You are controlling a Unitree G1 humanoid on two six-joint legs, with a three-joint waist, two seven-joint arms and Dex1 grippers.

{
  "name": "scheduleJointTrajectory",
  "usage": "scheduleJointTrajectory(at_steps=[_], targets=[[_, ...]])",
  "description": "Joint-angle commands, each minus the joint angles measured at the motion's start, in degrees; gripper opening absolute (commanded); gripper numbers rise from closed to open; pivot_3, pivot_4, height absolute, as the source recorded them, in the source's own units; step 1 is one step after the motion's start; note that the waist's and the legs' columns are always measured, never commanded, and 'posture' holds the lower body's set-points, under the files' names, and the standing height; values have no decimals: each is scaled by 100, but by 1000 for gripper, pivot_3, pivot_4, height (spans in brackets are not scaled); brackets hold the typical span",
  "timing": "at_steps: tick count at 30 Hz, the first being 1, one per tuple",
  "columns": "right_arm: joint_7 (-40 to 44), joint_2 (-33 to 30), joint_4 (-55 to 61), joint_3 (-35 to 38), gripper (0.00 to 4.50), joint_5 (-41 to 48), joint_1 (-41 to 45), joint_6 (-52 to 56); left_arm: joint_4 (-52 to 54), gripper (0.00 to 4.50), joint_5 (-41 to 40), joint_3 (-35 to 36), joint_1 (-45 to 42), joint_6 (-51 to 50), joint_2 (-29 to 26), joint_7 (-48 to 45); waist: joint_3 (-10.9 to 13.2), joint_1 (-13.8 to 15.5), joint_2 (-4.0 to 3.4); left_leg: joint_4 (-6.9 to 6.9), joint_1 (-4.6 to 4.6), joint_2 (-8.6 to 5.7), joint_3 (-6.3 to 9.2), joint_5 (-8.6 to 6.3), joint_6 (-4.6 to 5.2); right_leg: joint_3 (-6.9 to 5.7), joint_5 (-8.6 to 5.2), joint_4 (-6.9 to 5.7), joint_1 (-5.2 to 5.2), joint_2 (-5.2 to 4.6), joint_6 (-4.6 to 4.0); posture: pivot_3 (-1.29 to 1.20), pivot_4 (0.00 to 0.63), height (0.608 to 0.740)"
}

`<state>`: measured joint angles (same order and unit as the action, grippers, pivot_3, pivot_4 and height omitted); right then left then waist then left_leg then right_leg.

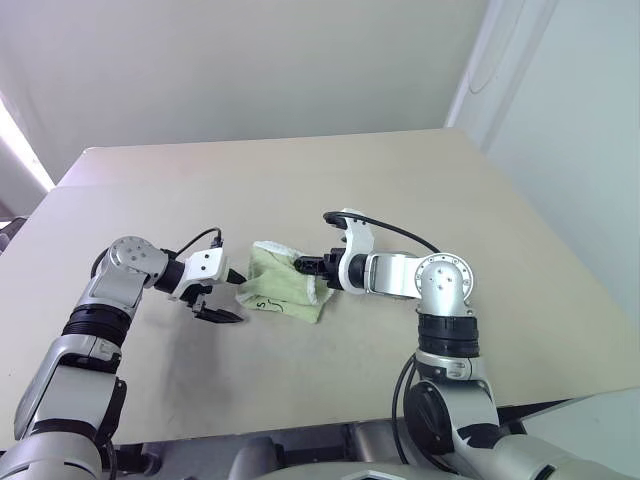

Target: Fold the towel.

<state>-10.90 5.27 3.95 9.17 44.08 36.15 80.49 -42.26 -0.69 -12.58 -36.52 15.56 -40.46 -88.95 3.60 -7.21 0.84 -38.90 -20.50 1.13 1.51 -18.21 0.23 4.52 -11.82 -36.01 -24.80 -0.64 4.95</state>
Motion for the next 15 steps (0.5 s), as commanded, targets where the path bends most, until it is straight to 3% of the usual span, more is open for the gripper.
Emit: scheduleJointTrajectory(at_steps=[1, 7, 15], targets=[[428, -197, 603, -277, 3485, -105, -69, -376, 202, 4009, -56, 50, -2, 27, -110, -68, 0, 4, 0, 0, 0, 0, 0, 0, 0, 0, 0, 0, 0, -1, 0, 0, 0, 712], [1092, -938, 929, -1197, 3485, -784, -409, -1113, 324, 4009, -188, 129, -64, -183, -117, -174, 0, 7, 0, 0, 1, -1, -3, 0, 0, -1, -12, 1, 1, -1, -20, 0, 0, 712], [2280, -1347, 1525, -1248, 3485, -873, -649, -2328, 827, 4009, -878, 387, -337, -1225, -364, -355, 3, 12, 4, 0, 0, 0, -9, 0, 0, -6, -15, -1, -1, 3, -24, 0, 0, 712]])
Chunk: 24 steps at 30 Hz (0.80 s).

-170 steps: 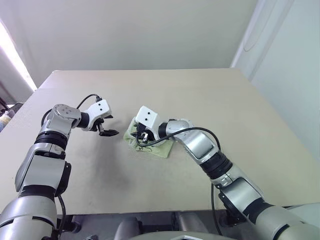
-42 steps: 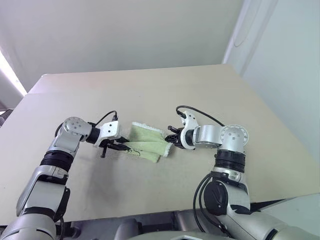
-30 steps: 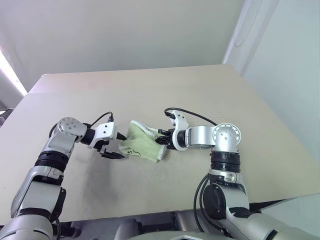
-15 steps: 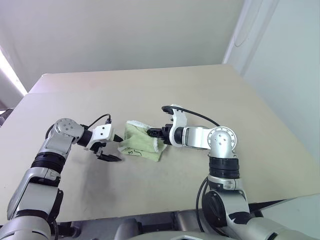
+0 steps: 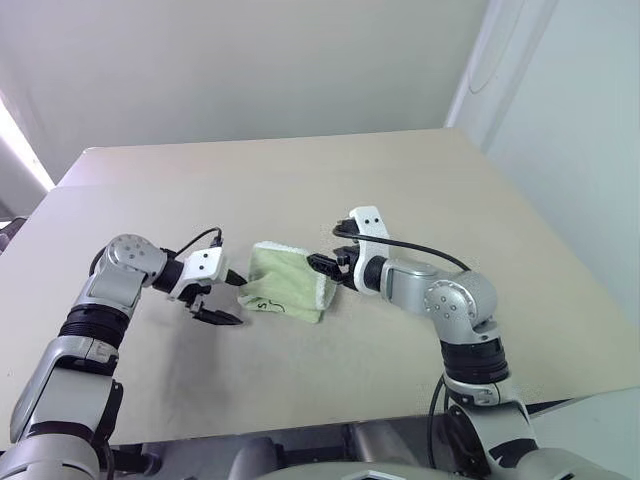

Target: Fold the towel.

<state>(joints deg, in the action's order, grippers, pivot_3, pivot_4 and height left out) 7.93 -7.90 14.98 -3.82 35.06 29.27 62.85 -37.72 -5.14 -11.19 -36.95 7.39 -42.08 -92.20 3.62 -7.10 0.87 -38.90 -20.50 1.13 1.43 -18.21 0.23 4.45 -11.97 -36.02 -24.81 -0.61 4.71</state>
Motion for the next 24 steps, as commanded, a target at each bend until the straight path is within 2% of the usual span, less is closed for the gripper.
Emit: scheduleJointTrajectory(at_steps=[1, 5, 8, 13, 16, 20, 24], targets=[[509, -65, 426, 42, 3485, -9, 21, -710, 474, 4009, -539, 210, -289, -468, -304, -30, 0, 0, 1, 0, 1, 0, 1, 0, 0, 0, 0, 0, 1, 0, 0, 0, 0, 712], [1041, -203, 429, -36, 3485, -62, -54, -1215, 608, 4009, -909, 258, -413, -923, -524, -30, 0, -1, -1, 2, 2, 0, 1, 0, 0, -2, -3, 1, 1, -1, -2, 0, 0, 712], [1629, -574, 168, -631, 3485, -629, -180, -1896, 193, 4009, -946, 404, -843, -1482, -274, 100, 2, 34, 3, 1, 0, -1, 3, 0, 0, -7, -5, 1, 3, -2, -4, 0, 0, 712], [2064, -604, -713, -1112, 3485, -1271, -144, -2723, -513, 4009, -527, 255, -1140, -1145, 379, 608, 2, 33, 3, -3, 11, -8, 5, 0, 0, -10, -6, 1, 15, -4, -5, 0, 0, 712], [2176, -480, -1091, -1152, 3485, -1434, -74, -2976, -886, 4009, -317, 188, -1275, -1065, 737, 867, 3, 26, 4, -3, 9, -8, 6, 0, 0, -9, -5, 1, 13, -3, -5, 0, 0, 712], [2165, -259, -1668, -1185, 3485, -1693, -47, -3162, -1308, 4009, -25, 39, -1205, -695, 1018, 969, 3, 19, 4, -1, 7, -8, 8, 0, 0, -9, -5, -2, 10, -1, -4, 0, 0, 712], [2342, -163, -1794, -1577, 3485, -1979, -343, -3235, -1692, 4009, 446, -187, -996, -61, 1202, 1300, 3, 40, 4, -2, 10, -9, 9, 0, 0, -9, -5, -5, 12, -2, -4, 0, 0, 712]])
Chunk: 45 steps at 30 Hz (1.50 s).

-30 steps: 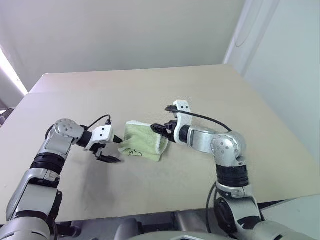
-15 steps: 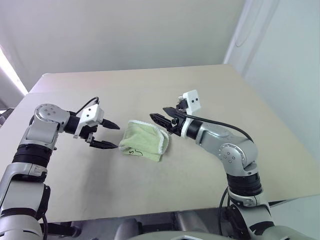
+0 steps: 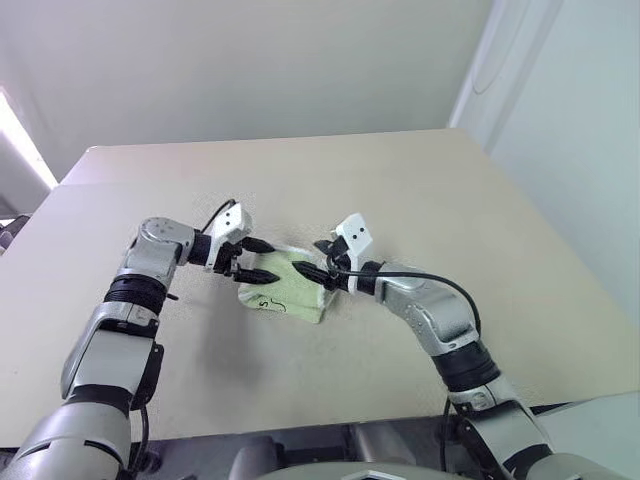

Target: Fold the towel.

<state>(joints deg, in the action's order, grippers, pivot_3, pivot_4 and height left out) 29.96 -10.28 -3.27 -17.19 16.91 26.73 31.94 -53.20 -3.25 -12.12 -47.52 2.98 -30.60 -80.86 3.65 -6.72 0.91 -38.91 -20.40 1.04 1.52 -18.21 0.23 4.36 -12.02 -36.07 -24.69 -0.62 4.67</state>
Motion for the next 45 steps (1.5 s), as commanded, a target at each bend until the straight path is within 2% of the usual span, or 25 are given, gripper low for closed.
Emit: scheduleJointTrajectory(at_steps=[1, 8, 13, 18, 25, 29, 33, 36, 37, 40, 42, 45], targets=[[147, 58, -12, -394, 3485, -323, -171, -207, -218, 4009, 315, -109, 90, 469, 97, 239, 0, 9, 0, 0, -1, 0, 0, 0, 0, 0, -1, 0, 0, 0, -1, 0, 0, 712], [-189, -81, -591, -771, 3485, -1277, -327, -459, -484, 4009, 537, -72, 190, 836, 331, 707, -6, 120, 2, -8, 20, -2, 0, 0, 0, 0, -2, -3, 21, -1, -4, 0, 0, 712], [-147, -68, -390, -427, 3485, -1202, -315, -425, -387, 4009, 313, 146, 133, 624, 386, 653, -9, 130, 3, -19, 28, -8, 9, 0, -1, 1, -2, -5, 36, -1, -5, 0, 0, 712], [-23, 86, 261, 398, 3485, -368, -235, 187, -171, 4009, 18, 436, 2, 258, 199, 346, -8, 129, 2, -23, 14, -10, 13, 1, -1, 0, -1, -4, 29, -1, -4, 0, 0, 712], [-346, 436, 1579, 1873, 3485, 1445, -115, 2122, 834, 4009, -522, 723, 168, -617, -432, -609, -4, 118, -1, 2, -2, -6, 23, 0, 0, -5, 1, -7, 2, 4, 4, 0, 0, 712], [-1053, 903, 1977, 2792, 4399, 2529, 71, 3248, 1318, 4009, -702, 830, 353, -968, -730, -812, -2, 120, -3, 2, 0, -6, 24, 0, 0, -7, -3, -9, 4, 1, -4, 0, 0, 712], [-1595, 1174, 1885, 3292, 4460, 3181, 189, 4105, 1405, 4009, -691, 825, 427, -1070, -753, -660, -2, 127, -3, -2, 0, -6, 24, 0, 0, -7, -8, -9, 6, -1, -11, 0, 0, 712], [-1306, 391, 2497, 1942, 4460, 2437, -154, 3729, 1601, 4009, -686, 760, 610, -1074, -696, -576, 0, 120, -8, -1, -2, -6, 23, 0, 0, -7, -8, -6, 5, -4, -12, 0, 0, 712], [-1083, -21, 2661, 1333, 4460, 2073, -240, 3395, 1641, 4009, -681, 745, 641, -1077, -674, -542, 1, 117, -8, -1, -2, -6, 21, 0, 0, -7, -10, -6, 5, -5, -10, 0, 0, 712], [-423, -839, 2708, 120, 4460, 1216, -327, 2257, 1680, 4009, -672, 724, 663, -1093, -628, -474, 1, 117, -7, 0, -8, -7, 18, 0, 0, -7, -16, 0, 3, -6, -7, 0, 0, 712], [-103, -1042, 2508, -302, 4460, 787, -304, 1507, 1665, 4009, -661, 725, 656, -1091, -601, -413, 1, 107, -7, 0, -4, -8, 15, 0, 0, -7, -17, 0, 3, -5, -7, 0, 0, 712], [55, -856, 2043, -332, 4460, 593, -152, 956, 1642, 4009, -653, 729, 639, -1095, -570, -350, 1, 105, -5, -1, 4, -7, 17, 0, 0, -7, -16, -5, 6, 1, -7, 0, 0, 712]])
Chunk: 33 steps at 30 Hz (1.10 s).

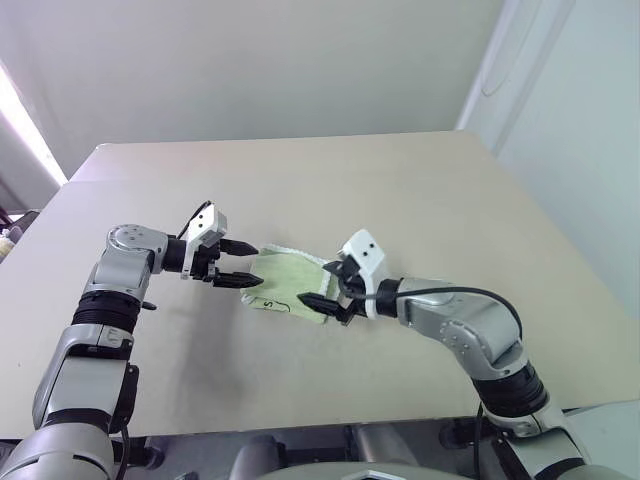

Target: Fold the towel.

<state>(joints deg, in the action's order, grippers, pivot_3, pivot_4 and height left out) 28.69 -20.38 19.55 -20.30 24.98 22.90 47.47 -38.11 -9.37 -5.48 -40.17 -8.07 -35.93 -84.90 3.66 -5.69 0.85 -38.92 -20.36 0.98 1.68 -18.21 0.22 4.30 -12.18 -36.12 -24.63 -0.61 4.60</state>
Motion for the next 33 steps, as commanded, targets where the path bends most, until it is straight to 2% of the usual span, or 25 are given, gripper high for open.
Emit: scheduleJointTrajectory(at_steps=[1, 5, 10, 16, 23, 33], targets=[[340, 160, -405, -117, 4460, -336, 318, -820, 104, 4009, -25, 65, -110, 31, -20, 101, 0, 1, 0, 0, 0, 0, 1, 0, 0, 0, 0, 0, 0, 1, -1, 0, 0, 712], [915, 69, -1053, -632, 4460, -922, 564, -1496, 26, 4009, 31, 36, -145, 96, 21, 235, -1, 15, 2, -9, 0, -1, 1, 0, 0, 0, 1, 0, 6, -1, -2, 0, 0, 712], [1271, 239, -1609, -812, 4460, -1198, 679, -1792, -43, 4009, 60, 9, -168, 164, 42, 336, -1, 29, 3, -8, -6, -1, 0, 0, 0, 0, 2, 2, 5, -3, 1, 0, 0, 712], [1301, 266, -2279, -1164, 4460, -2006, 798, -2084, -73, 4009, 113, -38, -148, 302, 27, 373, -1, 20, 3, -10, 1, -1, 1, 0, 0, 0, 2, -3, 5, -2, -1, 0, 0, 712], [1342, 283, -2342, -1283, 4460, -2481, 704, -2299, -21, 4009, 129, -19, -100, 320, 12, 366, -1, 24, 3, -10, -2, -2, 1, 0, 0, 0, 3, -3, 5, -3, 0, 0, 0, 712], [730, 307, -2852, -1405, 4460, -3617, 908, -2726, -48, 4009, 164, -34, -116, 338, -37, 324, -2, 17, 3, -13, 12, -2, 2, 1, -1, 0, 5, -9, 13, -1, -8, 0, 0, 712]])
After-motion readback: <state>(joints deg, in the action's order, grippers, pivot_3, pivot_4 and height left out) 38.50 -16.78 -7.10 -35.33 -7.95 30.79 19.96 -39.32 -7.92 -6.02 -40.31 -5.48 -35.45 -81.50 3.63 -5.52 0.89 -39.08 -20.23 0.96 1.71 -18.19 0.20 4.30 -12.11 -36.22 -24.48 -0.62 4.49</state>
